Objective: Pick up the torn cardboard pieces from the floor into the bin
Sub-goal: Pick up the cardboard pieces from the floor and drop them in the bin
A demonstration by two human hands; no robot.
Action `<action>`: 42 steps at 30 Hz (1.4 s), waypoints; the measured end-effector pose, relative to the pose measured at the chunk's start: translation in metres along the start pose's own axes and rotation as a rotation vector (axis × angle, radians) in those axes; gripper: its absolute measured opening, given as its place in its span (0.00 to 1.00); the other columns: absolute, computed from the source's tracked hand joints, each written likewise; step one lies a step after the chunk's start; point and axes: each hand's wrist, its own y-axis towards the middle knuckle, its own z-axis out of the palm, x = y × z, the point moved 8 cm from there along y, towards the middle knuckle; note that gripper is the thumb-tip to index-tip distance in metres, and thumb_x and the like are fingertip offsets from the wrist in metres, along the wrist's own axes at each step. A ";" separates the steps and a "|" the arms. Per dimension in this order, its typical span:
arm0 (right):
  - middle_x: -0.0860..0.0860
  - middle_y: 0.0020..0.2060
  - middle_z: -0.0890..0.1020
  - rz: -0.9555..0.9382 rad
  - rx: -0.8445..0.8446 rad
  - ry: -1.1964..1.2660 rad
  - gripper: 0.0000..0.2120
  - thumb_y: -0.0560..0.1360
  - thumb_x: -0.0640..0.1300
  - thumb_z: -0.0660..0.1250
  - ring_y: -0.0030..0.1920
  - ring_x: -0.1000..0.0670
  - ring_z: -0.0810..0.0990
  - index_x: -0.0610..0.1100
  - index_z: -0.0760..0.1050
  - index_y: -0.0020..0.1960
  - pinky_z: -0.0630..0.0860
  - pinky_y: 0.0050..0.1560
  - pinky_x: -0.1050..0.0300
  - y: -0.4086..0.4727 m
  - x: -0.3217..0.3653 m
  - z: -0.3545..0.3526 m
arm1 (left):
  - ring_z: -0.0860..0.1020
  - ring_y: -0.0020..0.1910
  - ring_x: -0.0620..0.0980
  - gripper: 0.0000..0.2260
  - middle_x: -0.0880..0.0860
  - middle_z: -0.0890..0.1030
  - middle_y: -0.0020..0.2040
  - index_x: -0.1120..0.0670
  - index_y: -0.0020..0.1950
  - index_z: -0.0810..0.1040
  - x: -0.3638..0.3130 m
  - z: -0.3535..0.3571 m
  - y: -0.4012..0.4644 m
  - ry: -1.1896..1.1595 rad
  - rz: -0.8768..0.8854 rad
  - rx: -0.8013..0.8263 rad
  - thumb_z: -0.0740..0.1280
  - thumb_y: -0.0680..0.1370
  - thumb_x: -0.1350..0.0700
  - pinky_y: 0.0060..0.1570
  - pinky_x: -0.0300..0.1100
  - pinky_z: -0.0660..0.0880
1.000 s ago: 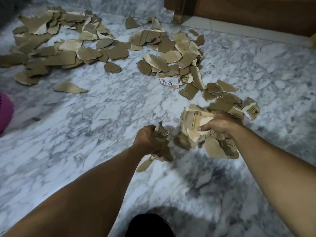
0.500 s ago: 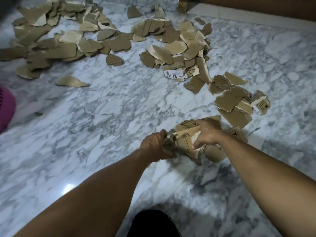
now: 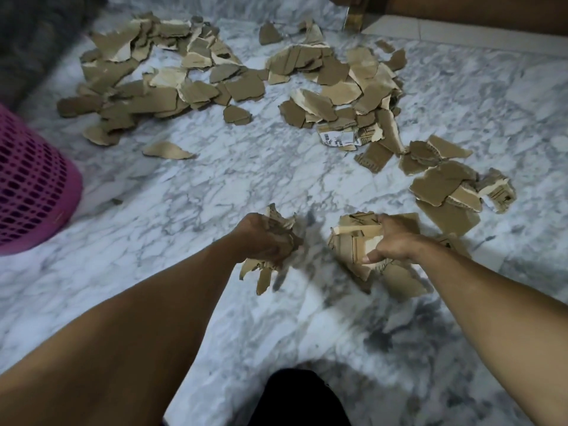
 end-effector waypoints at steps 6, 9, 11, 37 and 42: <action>0.50 0.53 0.80 -0.126 0.100 0.181 0.30 0.61 0.42 0.83 0.53 0.49 0.77 0.43 0.71 0.57 0.73 0.55 0.58 -0.013 0.098 -0.016 | 0.81 0.40 0.53 0.09 0.56 0.81 0.41 0.59 0.44 0.81 -0.016 -0.109 -0.018 -0.001 -0.013 -0.157 0.75 0.66 0.63 0.40 0.43 0.79; 0.46 0.50 0.84 -0.194 0.112 0.260 0.46 0.41 0.49 0.87 0.51 0.46 0.83 0.43 0.75 0.56 0.79 0.58 0.48 -0.009 0.159 -0.022 | 0.82 0.45 0.56 0.15 0.59 0.82 0.46 0.62 0.50 0.80 -0.028 -0.168 -0.035 -0.016 0.009 -0.228 0.77 0.65 0.63 0.48 0.50 0.81; 0.44 0.49 0.85 -0.256 0.129 0.336 0.54 0.31 0.50 0.86 0.51 0.44 0.84 0.41 0.75 0.57 0.80 0.58 0.46 -0.003 0.207 -0.026 | 0.81 0.44 0.55 0.12 0.56 0.80 0.42 0.59 0.46 0.78 -0.033 -0.216 -0.055 -0.026 0.017 -0.300 0.77 0.66 0.63 0.48 0.51 0.81; 0.45 0.64 0.75 -0.667 -0.063 0.276 0.43 0.61 0.52 0.82 0.65 0.43 0.73 0.38 0.67 0.67 0.71 0.62 0.52 -0.174 0.758 0.110 | 0.78 0.57 0.61 0.18 0.61 0.78 0.61 0.63 0.53 0.77 0.208 -0.618 -0.188 -0.311 -0.195 -0.691 0.71 0.74 0.49 0.57 0.53 0.75; 0.44 0.61 0.77 -0.766 -0.215 0.186 0.25 0.70 0.47 0.76 0.63 0.43 0.75 0.43 0.72 0.63 0.71 0.62 0.53 -0.166 0.745 0.105 | 0.73 0.62 0.60 0.23 0.62 0.74 0.64 0.65 0.62 0.73 0.225 -0.602 -0.186 -0.145 -0.242 -0.702 0.65 0.79 0.46 0.55 0.45 0.69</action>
